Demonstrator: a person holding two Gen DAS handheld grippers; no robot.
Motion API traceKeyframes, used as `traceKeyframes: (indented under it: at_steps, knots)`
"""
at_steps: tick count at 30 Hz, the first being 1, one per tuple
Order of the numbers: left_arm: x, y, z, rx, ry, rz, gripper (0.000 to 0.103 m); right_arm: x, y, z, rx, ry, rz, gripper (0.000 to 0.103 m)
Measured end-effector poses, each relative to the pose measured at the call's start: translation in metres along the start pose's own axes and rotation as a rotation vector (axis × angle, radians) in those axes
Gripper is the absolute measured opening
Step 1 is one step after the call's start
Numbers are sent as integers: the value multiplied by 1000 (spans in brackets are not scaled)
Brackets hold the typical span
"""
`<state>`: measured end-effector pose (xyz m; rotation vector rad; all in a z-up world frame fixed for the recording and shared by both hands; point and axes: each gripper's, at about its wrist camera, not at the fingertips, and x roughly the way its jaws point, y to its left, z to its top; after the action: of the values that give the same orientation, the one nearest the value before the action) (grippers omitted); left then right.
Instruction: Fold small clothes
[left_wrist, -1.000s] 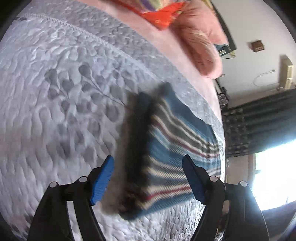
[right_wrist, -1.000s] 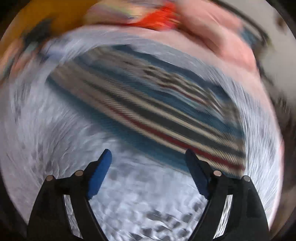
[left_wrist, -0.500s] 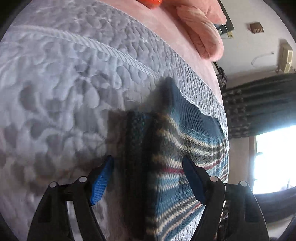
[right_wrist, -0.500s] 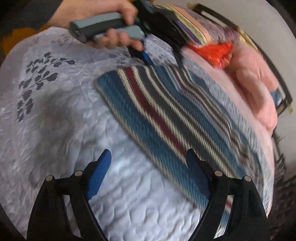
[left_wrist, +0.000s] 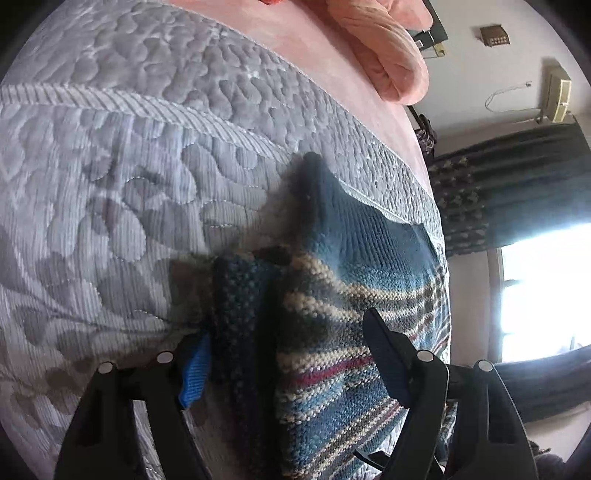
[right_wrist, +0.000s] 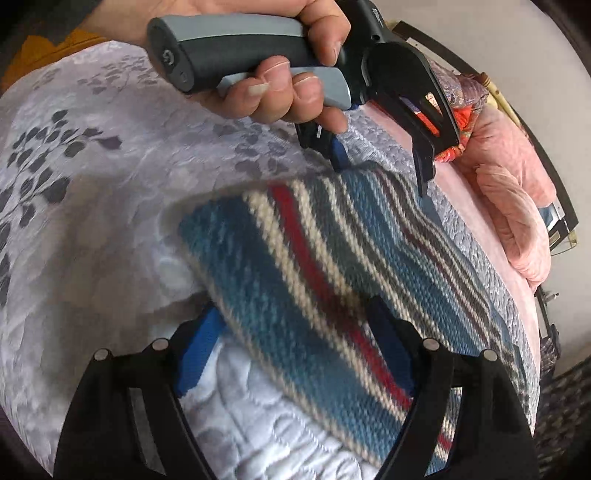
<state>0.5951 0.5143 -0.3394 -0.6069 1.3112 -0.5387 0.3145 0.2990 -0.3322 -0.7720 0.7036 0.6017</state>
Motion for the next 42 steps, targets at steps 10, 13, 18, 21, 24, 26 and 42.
traceKeyframes:
  at_steps: [10,13,18,21,24,26,42]
  knots:
    - [17,-5,17,-6,7,24,70,13,1,19,48,-39,-26,72]
    - [18,-5,18,-4,14,57,55,16,3,24,58,-44,-33,70]
    - [19,-2,20,-9,25,66,48,19,3,32,75,-36,-32,64]
    - [21,-2,21,-11,26,73,45,19,3,35,84,-32,-29,61]
    - [21,-2,23,-18,30,79,42,20,1,37,91,-30,-25,57]
    - [22,-4,24,-19,34,85,40,20,0,37,99,-29,-23,51]
    - [25,-29,37,-23,51,158,26,9,-21,42,188,-29,12,24]
